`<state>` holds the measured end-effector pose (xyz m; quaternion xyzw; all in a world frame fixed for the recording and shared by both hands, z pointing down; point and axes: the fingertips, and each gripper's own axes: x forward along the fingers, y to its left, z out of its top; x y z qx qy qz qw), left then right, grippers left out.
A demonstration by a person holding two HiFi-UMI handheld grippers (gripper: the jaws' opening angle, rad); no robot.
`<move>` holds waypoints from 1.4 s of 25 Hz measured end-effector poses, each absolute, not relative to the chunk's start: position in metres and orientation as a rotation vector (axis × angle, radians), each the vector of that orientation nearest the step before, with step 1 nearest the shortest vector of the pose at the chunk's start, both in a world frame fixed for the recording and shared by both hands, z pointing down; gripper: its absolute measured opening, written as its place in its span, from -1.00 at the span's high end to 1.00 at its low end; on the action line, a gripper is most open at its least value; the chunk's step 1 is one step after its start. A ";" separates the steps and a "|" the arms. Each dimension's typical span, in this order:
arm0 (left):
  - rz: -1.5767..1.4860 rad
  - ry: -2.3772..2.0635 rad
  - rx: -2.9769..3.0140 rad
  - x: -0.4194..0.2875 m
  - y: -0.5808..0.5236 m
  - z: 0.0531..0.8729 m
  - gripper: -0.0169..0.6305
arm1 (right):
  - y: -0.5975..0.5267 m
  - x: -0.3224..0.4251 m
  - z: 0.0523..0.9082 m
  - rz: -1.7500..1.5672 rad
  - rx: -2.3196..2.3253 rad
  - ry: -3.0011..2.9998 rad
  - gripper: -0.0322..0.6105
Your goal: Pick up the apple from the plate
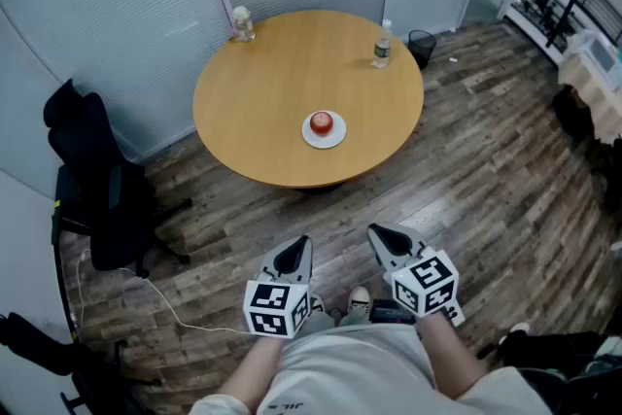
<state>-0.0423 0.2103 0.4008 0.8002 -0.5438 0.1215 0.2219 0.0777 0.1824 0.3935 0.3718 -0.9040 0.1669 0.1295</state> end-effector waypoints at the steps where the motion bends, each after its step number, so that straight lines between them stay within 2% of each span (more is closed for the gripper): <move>1: 0.336 -1.504 2.210 -0.042 0.210 0.401 0.94 | 0.182 0.078 0.393 0.485 1.077 -2.626 0.81; 12: 0.336 -1.480 2.226 -0.053 0.208 0.401 0.94 | 0.175 0.075 0.395 0.539 1.139 -2.608 0.80; 26: 0.328 -1.401 2.306 -0.101 0.206 0.397 0.94 | 0.171 0.048 0.385 0.505 1.312 -2.553 0.80; 35: 0.316 -1.376 2.315 -0.099 0.172 0.405 0.94 | 0.141 0.048 0.398 0.523 1.329 -2.538 0.80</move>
